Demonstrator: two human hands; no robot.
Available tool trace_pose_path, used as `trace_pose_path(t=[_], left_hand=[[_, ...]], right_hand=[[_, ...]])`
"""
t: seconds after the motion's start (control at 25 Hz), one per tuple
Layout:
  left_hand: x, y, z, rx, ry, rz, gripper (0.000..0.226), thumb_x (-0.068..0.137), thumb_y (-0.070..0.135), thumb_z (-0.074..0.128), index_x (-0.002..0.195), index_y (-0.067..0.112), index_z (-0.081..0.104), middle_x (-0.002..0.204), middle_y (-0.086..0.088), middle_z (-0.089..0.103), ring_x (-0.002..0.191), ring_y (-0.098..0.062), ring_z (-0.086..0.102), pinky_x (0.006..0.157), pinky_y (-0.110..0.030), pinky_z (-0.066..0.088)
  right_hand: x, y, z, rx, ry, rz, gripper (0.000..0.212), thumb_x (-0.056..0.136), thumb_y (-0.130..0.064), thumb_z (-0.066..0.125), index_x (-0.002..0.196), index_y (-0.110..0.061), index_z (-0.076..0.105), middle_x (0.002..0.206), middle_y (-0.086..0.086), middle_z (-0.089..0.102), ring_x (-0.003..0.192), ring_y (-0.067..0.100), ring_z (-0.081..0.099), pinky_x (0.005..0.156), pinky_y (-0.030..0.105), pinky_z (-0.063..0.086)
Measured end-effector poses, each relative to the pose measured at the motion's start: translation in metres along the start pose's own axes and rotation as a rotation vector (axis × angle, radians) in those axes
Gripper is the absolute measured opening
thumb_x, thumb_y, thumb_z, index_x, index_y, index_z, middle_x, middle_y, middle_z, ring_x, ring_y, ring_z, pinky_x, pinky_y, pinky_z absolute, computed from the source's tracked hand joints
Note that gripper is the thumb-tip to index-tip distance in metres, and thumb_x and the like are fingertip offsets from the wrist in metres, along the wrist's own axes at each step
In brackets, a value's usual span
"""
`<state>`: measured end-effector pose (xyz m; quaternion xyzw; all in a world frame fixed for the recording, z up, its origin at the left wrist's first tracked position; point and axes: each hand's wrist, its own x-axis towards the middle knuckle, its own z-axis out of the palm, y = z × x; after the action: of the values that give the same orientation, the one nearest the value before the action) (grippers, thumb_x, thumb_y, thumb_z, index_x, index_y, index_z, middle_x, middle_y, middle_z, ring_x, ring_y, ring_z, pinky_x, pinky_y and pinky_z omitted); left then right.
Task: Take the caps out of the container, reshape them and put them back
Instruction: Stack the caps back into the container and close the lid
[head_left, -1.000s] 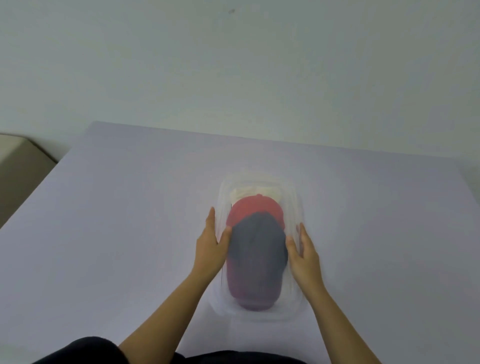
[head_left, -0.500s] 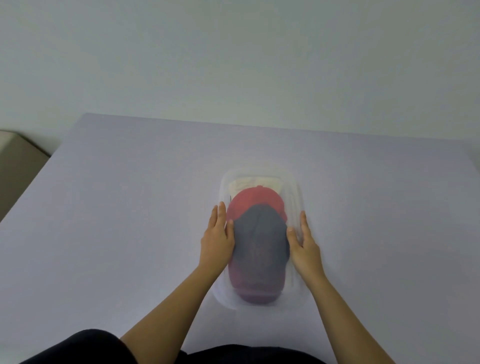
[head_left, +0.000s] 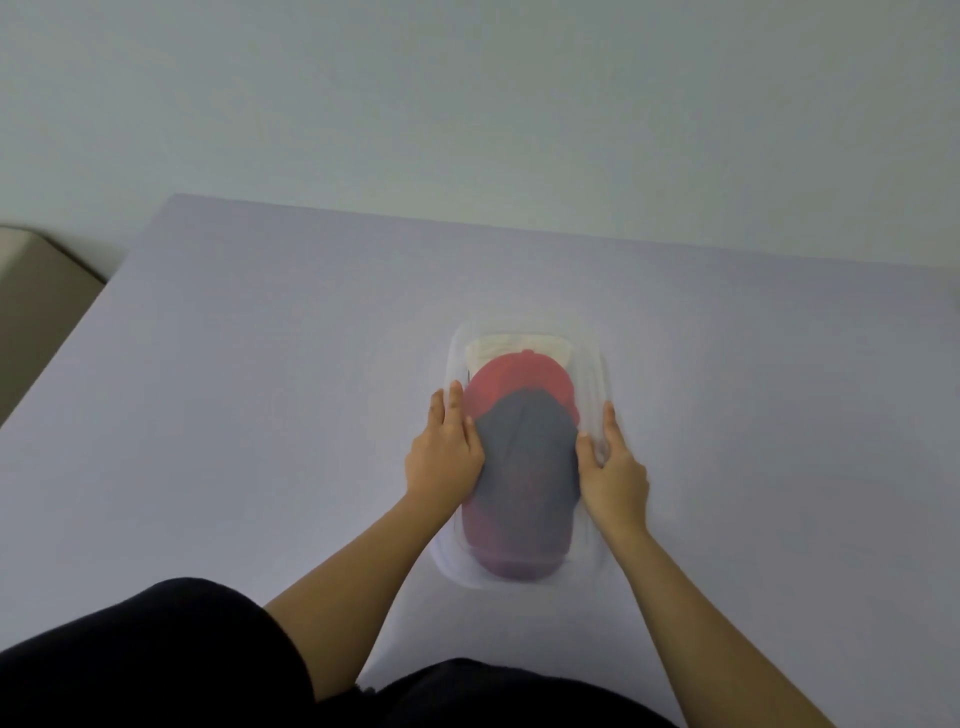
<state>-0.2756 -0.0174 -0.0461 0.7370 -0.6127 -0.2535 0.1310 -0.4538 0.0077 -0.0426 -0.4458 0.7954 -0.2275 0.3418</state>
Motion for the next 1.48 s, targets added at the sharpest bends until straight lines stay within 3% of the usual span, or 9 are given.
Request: trace_pose_path(t=[0.08,0.16,0.28,0.4,0.52,0.88,1.04,1.48], left_hand=[[0.002,-0.001,-0.002,0.010,-0.013,0.002,0.053,0.099,0.028,0.028,0.150,0.021,0.016,0.155,-0.002,0.023,0.097,-0.036,0.061,0.072,-0.037,0.045],[0.002,-0.002,-0.009,-0.005,-0.074,0.038,0.054,0.100,0.031,0.027,0.151,0.023,0.011,0.159,-0.003,0.016,0.119,-0.033,0.052,0.089,-0.039,0.044],[-0.012,-0.009,-0.020,-0.210,-0.179,0.015,0.062,0.099,0.041,0.031,0.151,0.026,0.000,0.160,-0.002,0.011,0.143,-0.025,0.025,0.113,-0.040,0.025],[-0.053,-0.025,-0.020,-0.420,-0.179,-0.153,0.074,0.094,0.051,0.040,0.151,0.027,0.000,0.156,-0.004,0.027,0.137,-0.030,0.037,0.111,-0.043,0.033],[-0.092,-0.029,-0.005,-0.501,-0.182,-0.294,0.075,0.091,0.053,0.046,0.150,0.019,0.015,0.149,-0.009,0.040,0.131,-0.029,0.045,0.108,-0.041,0.038],[-0.004,0.020,-0.017,-0.431,-0.110,-0.209,0.065,0.090,0.054,0.046,0.141,0.014,0.039,0.134,-0.007,0.057,0.122,-0.028,0.053,0.103,-0.040,0.043],[0.049,0.054,-0.020,-0.432,-0.115,-0.180,0.054,0.094,0.045,0.046,0.133,0.008,0.046,0.129,-0.008,0.058,0.117,-0.028,0.055,0.092,-0.031,0.041],[0.139,0.075,0.004,-0.375,-0.118,-0.200,0.065,0.093,0.051,0.042,0.145,0.014,0.031,0.142,-0.008,0.048,0.128,-0.029,0.047,0.106,-0.041,0.038]], right_hand=[[0.000,0.000,0.000,-0.016,-0.011,-0.013,0.056,0.097,-0.042,0.036,0.148,-0.035,0.013,0.128,0.014,0.060,0.106,0.032,0.060,0.094,0.039,0.045],[-0.003,0.000,0.000,-0.024,0.003,-0.045,0.056,0.098,-0.039,0.035,0.149,-0.032,0.014,0.129,0.012,0.059,0.114,0.032,0.057,0.100,0.043,0.040],[-0.009,0.008,-0.007,0.114,0.108,-0.041,0.057,0.095,-0.044,0.038,0.147,-0.030,0.019,0.145,0.003,0.045,0.127,0.025,0.049,0.107,0.051,0.034],[-0.038,0.030,-0.009,0.222,-0.073,0.031,0.068,0.090,-0.056,0.043,0.147,-0.026,0.020,0.152,0.002,0.033,0.136,0.025,0.037,0.111,0.044,0.031],[-0.065,0.042,-0.005,0.214,-0.229,0.100,0.080,0.085,-0.057,0.052,0.148,-0.023,0.018,0.149,0.005,0.036,0.134,0.027,0.039,0.109,0.039,0.032],[0.013,0.005,-0.021,0.215,-0.075,0.042,0.073,0.088,-0.049,0.053,0.147,-0.016,0.027,0.144,0.009,0.046,0.132,0.027,0.044,0.107,0.034,0.033],[0.070,-0.018,-0.032,0.231,-0.072,0.047,0.071,0.089,-0.046,0.054,0.147,-0.015,0.027,0.146,0.010,0.043,0.133,0.026,0.042,0.108,0.033,0.031],[0.160,-0.034,-0.029,0.238,-0.101,0.059,0.075,0.089,-0.053,0.049,0.149,-0.023,0.017,0.150,0.006,0.036,0.136,0.027,0.037,0.110,0.038,0.031]])
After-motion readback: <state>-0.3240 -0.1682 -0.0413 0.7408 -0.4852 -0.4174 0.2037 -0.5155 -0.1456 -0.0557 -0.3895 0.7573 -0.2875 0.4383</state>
